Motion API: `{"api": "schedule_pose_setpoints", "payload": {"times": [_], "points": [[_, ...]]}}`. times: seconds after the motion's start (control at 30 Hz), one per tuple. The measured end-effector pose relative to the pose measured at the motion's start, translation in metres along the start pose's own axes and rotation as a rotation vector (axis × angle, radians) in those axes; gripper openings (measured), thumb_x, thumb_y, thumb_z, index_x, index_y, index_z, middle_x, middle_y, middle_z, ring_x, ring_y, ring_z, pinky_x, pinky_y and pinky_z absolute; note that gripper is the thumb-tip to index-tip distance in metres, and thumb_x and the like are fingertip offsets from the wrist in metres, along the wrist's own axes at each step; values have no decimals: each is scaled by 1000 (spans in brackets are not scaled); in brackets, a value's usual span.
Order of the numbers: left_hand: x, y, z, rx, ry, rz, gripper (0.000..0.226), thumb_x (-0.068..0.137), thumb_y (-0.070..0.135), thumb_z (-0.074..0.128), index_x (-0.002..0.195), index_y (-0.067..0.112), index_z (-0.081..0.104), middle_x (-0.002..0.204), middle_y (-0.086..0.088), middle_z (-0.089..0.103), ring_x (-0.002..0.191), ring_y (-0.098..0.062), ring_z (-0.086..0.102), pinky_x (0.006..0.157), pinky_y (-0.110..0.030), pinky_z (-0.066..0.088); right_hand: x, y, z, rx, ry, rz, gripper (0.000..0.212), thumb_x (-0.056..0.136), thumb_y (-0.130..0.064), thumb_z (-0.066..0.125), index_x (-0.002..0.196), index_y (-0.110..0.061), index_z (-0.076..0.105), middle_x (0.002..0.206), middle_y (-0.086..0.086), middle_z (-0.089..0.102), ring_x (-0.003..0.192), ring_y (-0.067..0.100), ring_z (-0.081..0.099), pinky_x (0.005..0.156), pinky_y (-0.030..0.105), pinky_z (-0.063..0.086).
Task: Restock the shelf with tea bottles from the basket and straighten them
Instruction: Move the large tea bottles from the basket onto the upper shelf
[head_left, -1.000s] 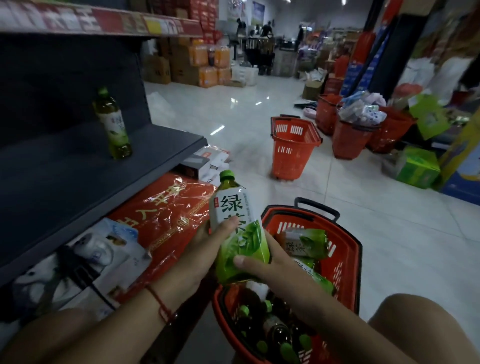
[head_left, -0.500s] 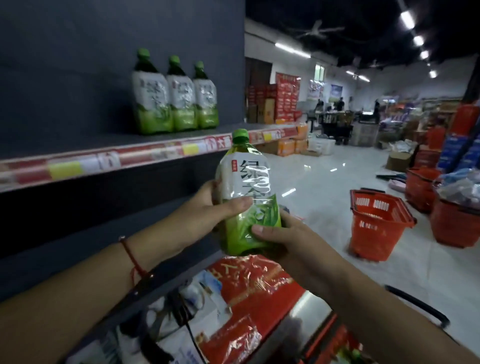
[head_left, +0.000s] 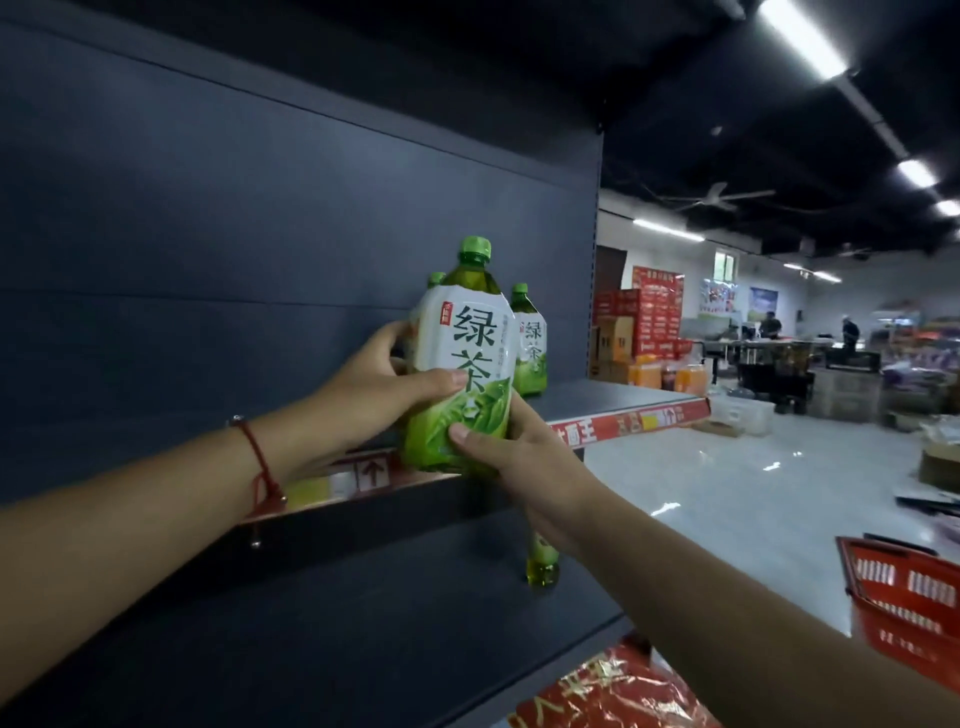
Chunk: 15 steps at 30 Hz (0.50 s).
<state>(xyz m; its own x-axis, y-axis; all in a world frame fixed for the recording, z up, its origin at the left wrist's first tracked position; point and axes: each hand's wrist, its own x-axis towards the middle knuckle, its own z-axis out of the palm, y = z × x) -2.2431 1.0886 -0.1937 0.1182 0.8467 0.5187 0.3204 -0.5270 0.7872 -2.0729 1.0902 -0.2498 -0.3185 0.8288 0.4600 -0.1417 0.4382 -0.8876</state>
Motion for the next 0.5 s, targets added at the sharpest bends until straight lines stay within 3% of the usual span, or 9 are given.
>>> {"api": "schedule_pose_setpoints", "payload": {"times": [0.03,0.13,0.23,0.3,0.33,0.37,0.43,0.5], "points": [[7,-3,-6,3,24,-8,78,59,46,80,127,32,45,111,1,67,96,-15,69,85,-36,56,11,0,3,-28,-3,-1,52,92,-7,68,139,-22,50,123,3,70,116,19,66,104,36,50],[24,-16,-21,3,76,-10,73,72,36,79,133,29,40,114,-3,65,96,-16,68,83,-35,56,42,-2,10,-130,-18,6,50,90,-9,70,135,-19,52,120,4,71,112,18,68,99,34,53],[38,-34,-33,53,110,-34,77,70,39,80,131,32,34,118,1,62,100,-14,65,89,-37,53,68,3,15,-257,25,43,40,86,-9,75,123,-15,60,113,1,73,105,16,69,100,36,53],[43,-46,-39,115,115,-53,82,69,42,80,133,32,30,121,5,60,102,-11,62,91,-32,50,77,3,19,-374,16,80,35,85,-12,77,116,-18,60,106,-15,68,97,4,64,89,17,53],[46,-51,-42,142,111,-58,84,71,41,80,136,31,27,122,8,58,103,-10,60,89,-28,48,79,1,22,-446,17,92,39,86,-15,76,118,-25,55,103,-21,60,93,-2,55,76,3,46],[49,-54,-45,169,101,-60,85,74,39,78,139,29,24,123,10,55,104,-8,59,87,-25,46,83,2,23,-507,25,98,51,88,-18,75,132,-21,51,103,-19,55,94,-2,47,67,0,39],[57,-61,-53,217,77,-76,88,77,40,76,143,26,20,123,15,50,106,-8,56,85,-22,43,93,8,24,-586,57,95,64,88,-22,74,143,-13,44,124,-8,57,101,1,42,78,6,34],[68,-67,-59,244,63,-85,90,77,38,76,145,23,19,126,14,49,108,-8,55,87,-21,42,104,13,30,-654,87,104,63,88,-26,75,142,-14,45,133,-1,58,108,6,49,87,16,34]]}}
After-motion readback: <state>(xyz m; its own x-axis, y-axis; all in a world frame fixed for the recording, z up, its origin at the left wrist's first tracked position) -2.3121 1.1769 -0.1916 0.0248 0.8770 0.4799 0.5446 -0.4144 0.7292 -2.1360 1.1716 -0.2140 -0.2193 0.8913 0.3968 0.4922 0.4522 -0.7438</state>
